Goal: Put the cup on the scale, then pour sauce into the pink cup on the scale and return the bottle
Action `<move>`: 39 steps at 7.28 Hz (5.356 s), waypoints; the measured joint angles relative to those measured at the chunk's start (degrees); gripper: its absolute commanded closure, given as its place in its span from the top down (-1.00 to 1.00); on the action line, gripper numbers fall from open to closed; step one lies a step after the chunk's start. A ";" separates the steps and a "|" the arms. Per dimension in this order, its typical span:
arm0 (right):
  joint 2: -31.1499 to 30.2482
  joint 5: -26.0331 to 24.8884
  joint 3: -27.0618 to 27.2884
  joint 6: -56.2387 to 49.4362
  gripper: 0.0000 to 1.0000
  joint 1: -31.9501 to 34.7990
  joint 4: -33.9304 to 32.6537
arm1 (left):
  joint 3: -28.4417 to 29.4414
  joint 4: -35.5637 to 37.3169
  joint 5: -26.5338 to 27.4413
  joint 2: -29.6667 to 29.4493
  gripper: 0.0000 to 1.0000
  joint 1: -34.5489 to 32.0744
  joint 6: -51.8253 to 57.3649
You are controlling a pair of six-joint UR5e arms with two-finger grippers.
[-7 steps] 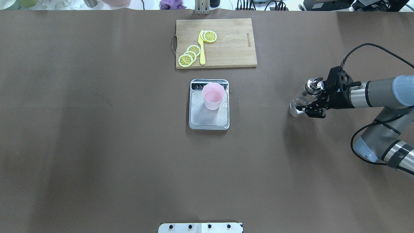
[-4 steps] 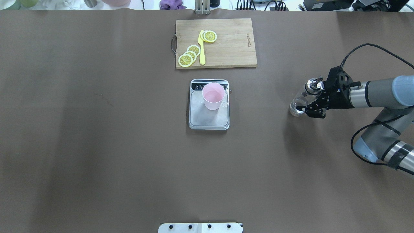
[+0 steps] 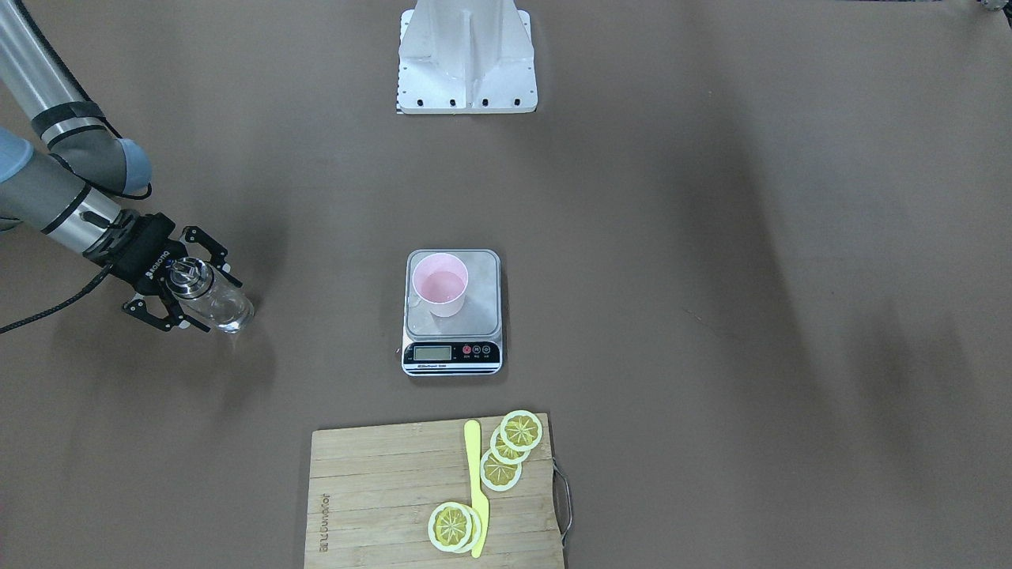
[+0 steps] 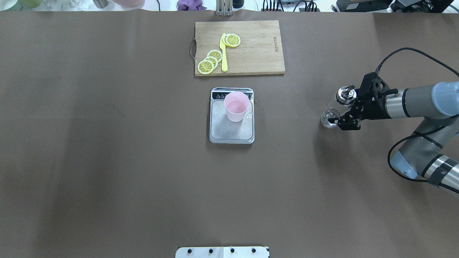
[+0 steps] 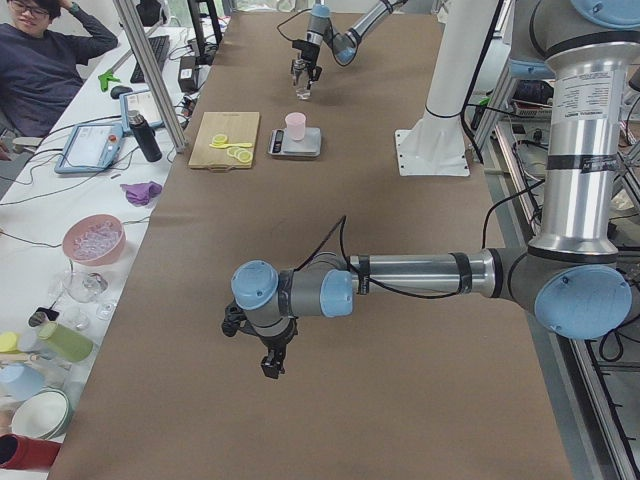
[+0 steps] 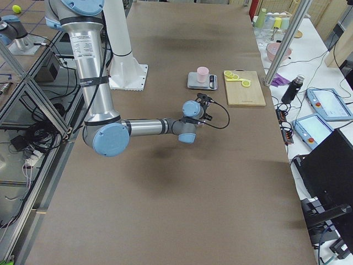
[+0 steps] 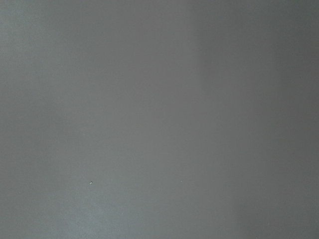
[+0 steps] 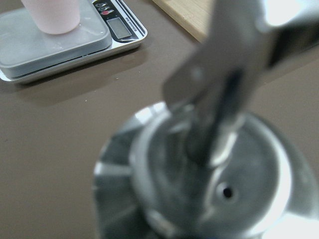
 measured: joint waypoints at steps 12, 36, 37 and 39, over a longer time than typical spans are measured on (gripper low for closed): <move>-5.13 2.23 0.82 0.43 1.00 1.96 0.83 | -0.37 0.00 -0.08 0.08 0.96 -0.05 0.00; -8.73 9.45 10.71 7.09 1.00 35.86 -72.25 | 0.37 0.84 0.03 -0.77 0.96 0.07 -0.62; -8.79 9.42 10.53 7.00 1.00 35.86 -71.46 | 0.34 0.86 0.01 -0.77 0.96 0.08 -0.61; -9.13 8.97 10.40 6.68 1.00 35.86 -70.77 | 0.30 0.82 0.00 -0.53 0.96 0.09 -0.56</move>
